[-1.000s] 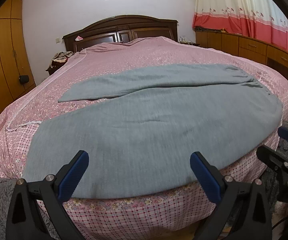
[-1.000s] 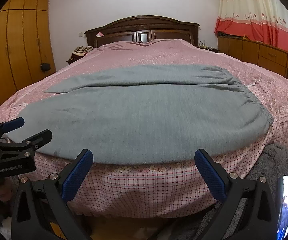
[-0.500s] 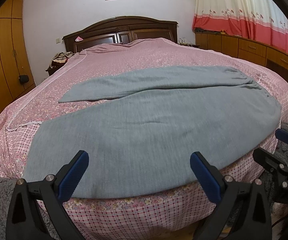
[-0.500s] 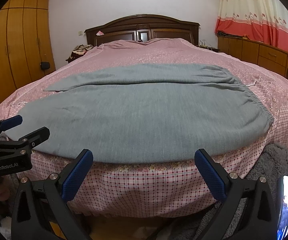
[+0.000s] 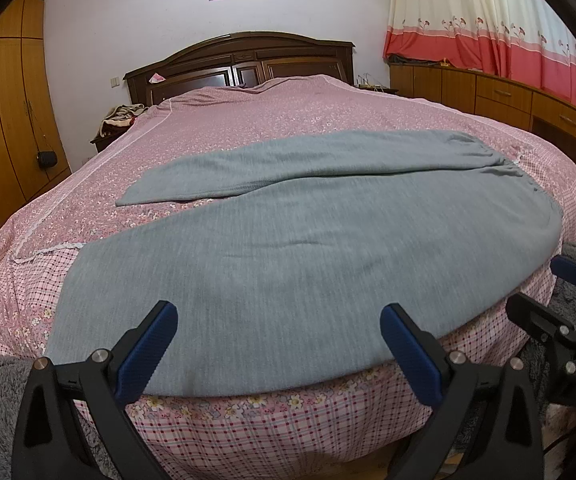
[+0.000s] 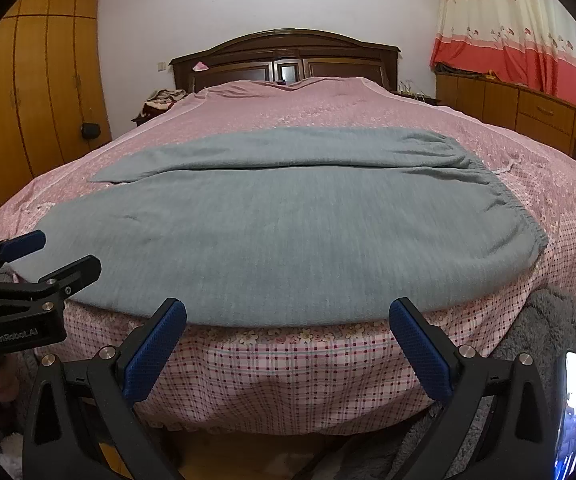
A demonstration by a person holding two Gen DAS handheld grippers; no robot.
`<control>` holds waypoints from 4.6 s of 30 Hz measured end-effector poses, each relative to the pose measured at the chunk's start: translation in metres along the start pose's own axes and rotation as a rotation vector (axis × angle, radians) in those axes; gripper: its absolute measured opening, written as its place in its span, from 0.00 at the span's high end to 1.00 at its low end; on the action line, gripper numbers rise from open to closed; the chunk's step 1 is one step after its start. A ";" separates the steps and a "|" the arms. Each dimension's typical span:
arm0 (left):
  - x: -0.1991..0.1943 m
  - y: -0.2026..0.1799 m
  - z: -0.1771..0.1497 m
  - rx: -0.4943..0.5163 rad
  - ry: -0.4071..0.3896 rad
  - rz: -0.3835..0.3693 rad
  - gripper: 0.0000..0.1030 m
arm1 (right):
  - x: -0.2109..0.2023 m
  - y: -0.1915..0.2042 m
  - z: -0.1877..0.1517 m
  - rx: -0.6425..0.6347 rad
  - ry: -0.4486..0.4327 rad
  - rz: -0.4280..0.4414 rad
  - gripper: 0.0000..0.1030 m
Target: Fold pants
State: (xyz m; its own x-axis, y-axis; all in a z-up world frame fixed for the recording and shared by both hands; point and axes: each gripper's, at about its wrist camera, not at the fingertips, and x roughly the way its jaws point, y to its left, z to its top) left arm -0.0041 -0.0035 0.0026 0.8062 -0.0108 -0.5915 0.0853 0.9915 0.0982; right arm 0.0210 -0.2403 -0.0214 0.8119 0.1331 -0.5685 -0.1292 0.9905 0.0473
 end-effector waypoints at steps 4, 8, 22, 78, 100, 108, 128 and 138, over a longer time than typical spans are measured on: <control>0.000 0.000 0.000 0.000 0.001 -0.001 0.00 | 0.001 -0.002 0.000 0.007 0.008 0.000 0.00; 0.000 -0.001 0.000 0.001 0.002 -0.002 0.00 | 0.001 -0.005 -0.001 0.017 0.009 0.001 0.00; 0.000 -0.004 -0.001 0.003 0.009 0.002 0.00 | 0.000 -0.003 -0.001 0.002 0.007 -0.002 0.00; 0.148 -0.008 0.224 0.762 0.122 -0.419 0.00 | 0.146 -0.062 0.276 -0.864 0.318 0.611 0.09; 0.318 -0.014 0.252 0.861 0.509 -0.698 0.35 | 0.360 -0.061 0.277 -0.874 1.033 0.838 0.49; 0.301 -0.003 0.253 0.822 0.523 -0.701 0.97 | 0.353 -0.043 0.277 -0.958 1.001 0.770 0.92; 0.096 -0.022 0.182 0.807 0.089 -0.157 0.97 | 0.081 0.005 0.185 -1.407 0.186 0.195 0.97; 0.007 -0.038 0.115 0.843 0.043 -0.104 0.97 | -0.007 0.018 0.091 -1.557 0.010 0.036 0.97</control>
State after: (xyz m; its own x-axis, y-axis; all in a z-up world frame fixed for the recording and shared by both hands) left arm 0.0655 -0.0561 0.0868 0.7484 -0.0747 -0.6591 0.5793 0.5577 0.5945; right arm 0.0652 -0.2203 0.0581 0.7928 0.1487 -0.5911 -0.5944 -0.0260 -0.8038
